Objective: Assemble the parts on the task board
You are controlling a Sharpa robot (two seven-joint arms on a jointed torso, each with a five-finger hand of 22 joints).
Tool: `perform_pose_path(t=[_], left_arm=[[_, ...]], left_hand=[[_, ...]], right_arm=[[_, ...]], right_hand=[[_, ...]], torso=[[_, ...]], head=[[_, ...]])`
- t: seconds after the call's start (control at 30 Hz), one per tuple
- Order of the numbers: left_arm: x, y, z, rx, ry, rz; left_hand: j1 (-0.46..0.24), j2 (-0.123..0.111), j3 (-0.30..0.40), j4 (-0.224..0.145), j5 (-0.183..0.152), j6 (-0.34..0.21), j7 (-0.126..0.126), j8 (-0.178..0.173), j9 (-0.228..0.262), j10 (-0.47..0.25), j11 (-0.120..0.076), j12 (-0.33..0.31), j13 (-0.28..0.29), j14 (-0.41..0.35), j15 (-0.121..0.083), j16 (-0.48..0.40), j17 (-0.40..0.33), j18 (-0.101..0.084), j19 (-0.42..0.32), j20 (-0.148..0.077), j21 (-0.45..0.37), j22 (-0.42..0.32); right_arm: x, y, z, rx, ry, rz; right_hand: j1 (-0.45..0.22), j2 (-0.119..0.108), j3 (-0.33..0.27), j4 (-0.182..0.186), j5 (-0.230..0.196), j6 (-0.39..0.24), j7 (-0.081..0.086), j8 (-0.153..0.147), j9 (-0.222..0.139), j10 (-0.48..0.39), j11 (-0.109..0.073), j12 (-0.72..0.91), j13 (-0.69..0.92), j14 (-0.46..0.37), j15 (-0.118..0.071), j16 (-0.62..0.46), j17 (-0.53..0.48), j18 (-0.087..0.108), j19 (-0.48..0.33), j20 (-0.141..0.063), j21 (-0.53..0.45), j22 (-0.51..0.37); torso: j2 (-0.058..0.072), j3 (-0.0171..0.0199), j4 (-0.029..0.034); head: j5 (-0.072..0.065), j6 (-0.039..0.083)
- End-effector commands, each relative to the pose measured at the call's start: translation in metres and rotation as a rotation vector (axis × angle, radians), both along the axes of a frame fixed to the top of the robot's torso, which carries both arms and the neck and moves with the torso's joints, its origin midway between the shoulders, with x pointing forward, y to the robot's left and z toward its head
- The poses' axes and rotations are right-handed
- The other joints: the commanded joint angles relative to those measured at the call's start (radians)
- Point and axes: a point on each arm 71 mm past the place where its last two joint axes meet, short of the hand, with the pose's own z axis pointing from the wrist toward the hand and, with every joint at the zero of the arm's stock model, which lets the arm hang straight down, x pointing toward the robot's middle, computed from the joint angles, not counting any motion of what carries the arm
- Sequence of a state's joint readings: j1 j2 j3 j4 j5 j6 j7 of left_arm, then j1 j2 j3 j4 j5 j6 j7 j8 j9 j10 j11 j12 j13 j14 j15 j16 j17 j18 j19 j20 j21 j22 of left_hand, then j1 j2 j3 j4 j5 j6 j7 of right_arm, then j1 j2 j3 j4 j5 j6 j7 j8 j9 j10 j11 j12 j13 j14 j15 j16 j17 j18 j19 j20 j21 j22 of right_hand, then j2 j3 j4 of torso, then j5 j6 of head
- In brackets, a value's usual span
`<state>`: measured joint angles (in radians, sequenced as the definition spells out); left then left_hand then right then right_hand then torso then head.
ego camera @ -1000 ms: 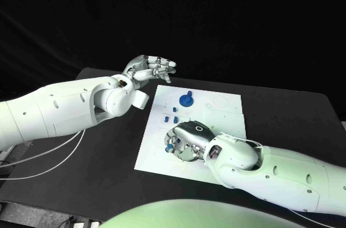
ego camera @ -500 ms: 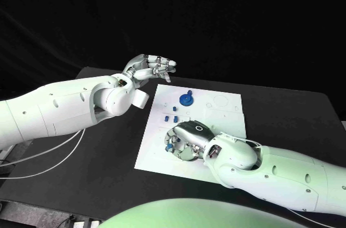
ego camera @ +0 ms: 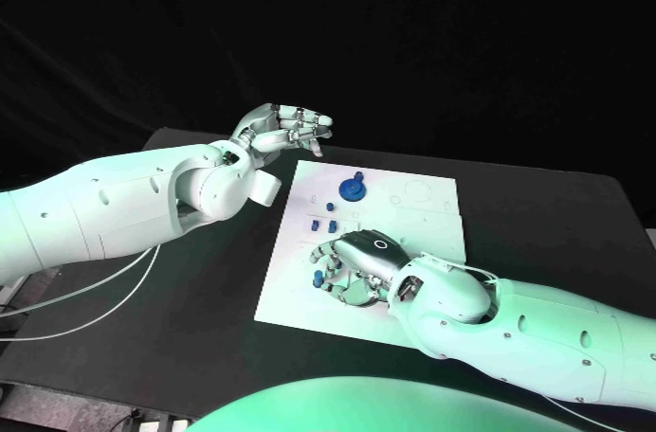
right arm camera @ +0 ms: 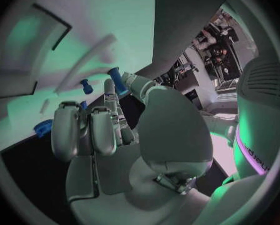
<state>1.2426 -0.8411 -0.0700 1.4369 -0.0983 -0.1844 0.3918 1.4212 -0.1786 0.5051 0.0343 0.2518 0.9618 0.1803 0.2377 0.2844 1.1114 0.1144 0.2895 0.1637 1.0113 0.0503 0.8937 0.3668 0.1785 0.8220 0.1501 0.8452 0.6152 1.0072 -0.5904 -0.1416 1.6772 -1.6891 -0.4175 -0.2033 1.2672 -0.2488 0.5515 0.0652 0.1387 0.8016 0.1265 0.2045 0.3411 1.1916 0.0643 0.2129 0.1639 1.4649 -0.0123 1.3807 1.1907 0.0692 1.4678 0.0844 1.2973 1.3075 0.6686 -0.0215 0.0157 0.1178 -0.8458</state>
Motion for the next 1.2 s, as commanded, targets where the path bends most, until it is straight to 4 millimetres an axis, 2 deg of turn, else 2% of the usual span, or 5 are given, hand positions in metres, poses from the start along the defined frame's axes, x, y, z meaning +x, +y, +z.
perform_pose_path(t=[0.03,0.6,0.7,0.9,1.2], left_arm=[[-0.001,-0.002,0.001,-0.006,-0.004,-0.017],[-0.001,0.001,0.001,-0.005,-0.004,-0.014],[-0.001,0.002,0.001,-0.006,-0.005,-0.013],[-0.003,0.002,0.002,-0.010,-0.010,-0.014],[-0.004,0.002,0.002,-0.012,-0.010,-0.019]], left_hand=[[-0.008,0.004,-0.001,-0.001,0.004,-0.002,0.006,-0.001,-0.001,-0.004,0.001,0.004,0.001,0.006,0.000,-0.004,0.001,0.001,-0.006,0.001,0.006,0.001],[-0.006,0.004,0.000,-0.002,0.004,-0.002,0.006,-0.001,-0.001,-0.005,0.000,0.004,0.001,0.005,-0.001,-0.004,0.001,0.002,-0.006,0.001,0.005,0.001],[-0.006,0.004,0.000,-0.002,0.004,-0.002,0.006,-0.001,-0.001,-0.005,0.000,0.004,0.001,0.005,-0.001,-0.004,0.001,0.002,-0.006,0.001,0.005,0.001],[-0.007,0.003,0.000,-0.002,0.004,-0.003,0.005,-0.001,-0.001,-0.005,0.000,0.004,0.001,0.005,0.000,-0.004,0.001,0.002,-0.007,0.001,0.005,0.001],[-0.009,0.003,-0.001,-0.001,0.004,-0.003,0.005,-0.001,-0.002,-0.006,0.000,0.004,0.001,0.004,0.000,-0.004,0.001,0.002,-0.007,0.002,0.004,0.001]], right_arm=[[-0.001,-0.001,0.003,0.036,-0.013,-0.005],[0.012,-0.073,0.030,0.247,0.194,-0.207],[0.018,-0.101,0.030,0.248,0.320,-0.281],[0.017,-0.153,0.029,0.228,0.426,-0.402],[0.005,-0.198,0.027,0.114,0.336,-0.530]], right_hand=[[-0.005,-0.008,-0.011,0.001,-0.006,-0.012,0.000,-0.007,-0.002,0.001,-0.010,-0.004,0.002,0.035,-0.009,0.005,0.001,-0.013,0.003,-0.001,0.001,0.158],[-0.007,0.029,-0.029,0.022,0.031,0.126,0.015,0.063,0.030,0.110,-0.011,0.069,0.079,0.047,-0.010,0.034,0.046,-0.026,0.029,-0.004,0.063,0.186],[-0.049,0.031,-0.069,0.048,0.046,0.154,-0.004,0.090,0.047,0.176,-0.029,0.160,0.149,0.051,-0.022,0.042,0.053,-0.034,0.045,-0.010,0.105,0.202],[-0.049,0.070,-0.128,0.076,0.049,0.133,-0.029,0.187,0.161,0.154,-0.051,0.852,0.885,0.056,-0.043,0.064,0.069,-0.046,0.065,-0.031,0.162,0.228],[-0.087,0.044,-0.169,0.123,0.038,0.117,-0.026,0.196,0.190,0.219,-0.046,1.045,1.092,0.065,-0.039,0.092,0.122,-0.050,0.073,-0.030,0.185,0.237]], torso=[[0.000,-0.0003,0.0005],[-0.006,-0.0007,-0.0036],[-0.008,-0.0009,-0.0075],[-0.015,-0.0027,-0.0188],[-0.022,-0.0009,-0.0297]], head=[[-0.002,0.001],[-0.041,0.023],[-0.062,0.028],[-0.118,0.039],[-0.186,0.034]])
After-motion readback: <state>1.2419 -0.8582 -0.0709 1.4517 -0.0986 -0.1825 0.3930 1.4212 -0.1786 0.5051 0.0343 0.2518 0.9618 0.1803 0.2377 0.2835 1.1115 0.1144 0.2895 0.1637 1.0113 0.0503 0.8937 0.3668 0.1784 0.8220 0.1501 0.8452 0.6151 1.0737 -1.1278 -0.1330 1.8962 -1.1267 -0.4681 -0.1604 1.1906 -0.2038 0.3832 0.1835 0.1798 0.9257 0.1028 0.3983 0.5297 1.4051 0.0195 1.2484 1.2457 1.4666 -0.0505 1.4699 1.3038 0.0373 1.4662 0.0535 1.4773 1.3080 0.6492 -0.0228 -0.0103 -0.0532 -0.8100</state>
